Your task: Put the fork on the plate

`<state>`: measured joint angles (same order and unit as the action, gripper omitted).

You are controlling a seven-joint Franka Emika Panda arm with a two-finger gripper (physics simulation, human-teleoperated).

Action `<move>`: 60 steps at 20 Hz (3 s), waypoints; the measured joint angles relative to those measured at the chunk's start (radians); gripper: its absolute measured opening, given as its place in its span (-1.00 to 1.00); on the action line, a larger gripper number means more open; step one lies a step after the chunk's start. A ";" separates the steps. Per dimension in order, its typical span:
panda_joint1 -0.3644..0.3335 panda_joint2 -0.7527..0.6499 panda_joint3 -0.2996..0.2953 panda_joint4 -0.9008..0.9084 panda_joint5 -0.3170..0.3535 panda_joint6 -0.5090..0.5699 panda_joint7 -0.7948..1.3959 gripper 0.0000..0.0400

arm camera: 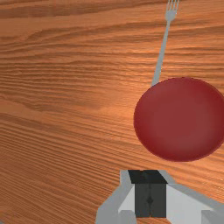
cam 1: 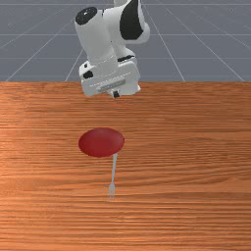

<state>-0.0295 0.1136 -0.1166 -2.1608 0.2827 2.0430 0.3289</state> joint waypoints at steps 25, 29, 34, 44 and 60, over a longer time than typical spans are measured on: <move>0.009 0.828 0.003 0.759 0.022 0.066 0.171 1.00; 0.016 0.848 -0.012 0.784 0.004 0.058 0.200 0.66; 0.042 0.862 -0.050 0.793 -0.037 0.067 0.247 -0.06; 0.067 0.846 -0.037 0.787 -0.039 0.054 0.255 -0.57; 0.072 0.438 -0.095 0.151 -0.064 0.229 0.188 -0.57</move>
<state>0.0424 0.5516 -0.2112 -2.0100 0.2184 2.2716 0.5164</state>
